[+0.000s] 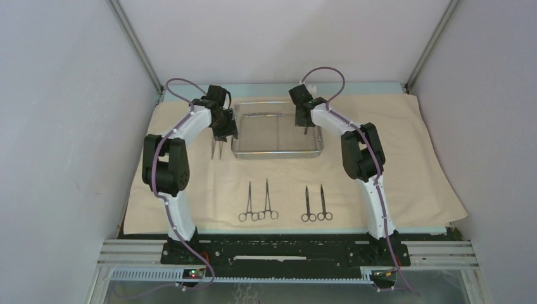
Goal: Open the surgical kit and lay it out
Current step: Pick up the medical item from the container, then place the medical item in the surgical kit.
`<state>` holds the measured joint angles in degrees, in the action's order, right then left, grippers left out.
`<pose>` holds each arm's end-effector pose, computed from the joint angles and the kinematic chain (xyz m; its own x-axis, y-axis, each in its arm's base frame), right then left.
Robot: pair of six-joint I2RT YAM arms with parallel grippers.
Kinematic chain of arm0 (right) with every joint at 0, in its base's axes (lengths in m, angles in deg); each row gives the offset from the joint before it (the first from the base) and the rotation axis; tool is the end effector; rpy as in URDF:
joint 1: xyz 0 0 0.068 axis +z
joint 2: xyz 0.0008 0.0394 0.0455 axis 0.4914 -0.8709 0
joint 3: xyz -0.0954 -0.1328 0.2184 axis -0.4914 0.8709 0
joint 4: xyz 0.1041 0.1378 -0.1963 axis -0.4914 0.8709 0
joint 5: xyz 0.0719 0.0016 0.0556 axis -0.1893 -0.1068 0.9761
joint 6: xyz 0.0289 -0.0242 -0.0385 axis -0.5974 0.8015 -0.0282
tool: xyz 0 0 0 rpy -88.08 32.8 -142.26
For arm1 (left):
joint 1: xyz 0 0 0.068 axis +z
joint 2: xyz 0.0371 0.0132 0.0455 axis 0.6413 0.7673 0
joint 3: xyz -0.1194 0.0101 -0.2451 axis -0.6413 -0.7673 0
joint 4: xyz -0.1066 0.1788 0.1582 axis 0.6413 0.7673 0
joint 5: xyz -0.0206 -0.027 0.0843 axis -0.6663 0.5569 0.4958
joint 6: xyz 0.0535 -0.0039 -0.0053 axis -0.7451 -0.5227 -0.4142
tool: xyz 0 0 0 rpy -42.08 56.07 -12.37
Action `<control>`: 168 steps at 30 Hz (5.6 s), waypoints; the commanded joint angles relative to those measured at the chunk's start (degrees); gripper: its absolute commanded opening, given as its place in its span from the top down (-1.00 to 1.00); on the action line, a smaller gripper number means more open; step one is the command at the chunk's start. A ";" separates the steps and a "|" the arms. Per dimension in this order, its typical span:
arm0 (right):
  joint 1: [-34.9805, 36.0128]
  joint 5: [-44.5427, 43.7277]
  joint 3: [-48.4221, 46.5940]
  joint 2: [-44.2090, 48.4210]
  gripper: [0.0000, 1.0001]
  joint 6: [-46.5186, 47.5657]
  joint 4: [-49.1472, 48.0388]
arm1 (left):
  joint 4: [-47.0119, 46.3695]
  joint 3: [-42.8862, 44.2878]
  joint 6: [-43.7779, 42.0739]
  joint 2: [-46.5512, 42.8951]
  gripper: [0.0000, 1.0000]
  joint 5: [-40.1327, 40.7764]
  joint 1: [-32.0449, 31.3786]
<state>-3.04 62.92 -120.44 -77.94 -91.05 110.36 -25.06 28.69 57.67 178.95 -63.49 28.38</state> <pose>0.4650 0.2175 0.1781 -0.7759 -0.0012 -0.6308 0.0386 0.9980 -0.0494 0.4006 -0.0828 0.2212 -0.8948 -0.2480 -0.3712 -0.1805 0.9615 -0.2071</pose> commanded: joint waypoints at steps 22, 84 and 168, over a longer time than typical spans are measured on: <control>-1.56 -2.61 -4.24 -1.69 0.28 -1.55 2.73 | -1.19 2.20 -0.19 0.20 0.02 -1.25 -0.21; 11.17 26.78 19.70 29.48 1.00 13.24 -18.05 | -27.08 -8.14 18.91 -18.44 -0.10 -21.49 -4.93; 3.06 48.57 29.20 35.33 0.01 -5.89 -24.20 | -44.14 -16.30 26.47 -13.41 1.00 -31.16 -4.95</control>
<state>3.30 104.18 -95.96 -48.12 -90.83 93.56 -62.32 14.09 82.85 166.75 -89.76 22.52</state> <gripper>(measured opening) 0.453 0.037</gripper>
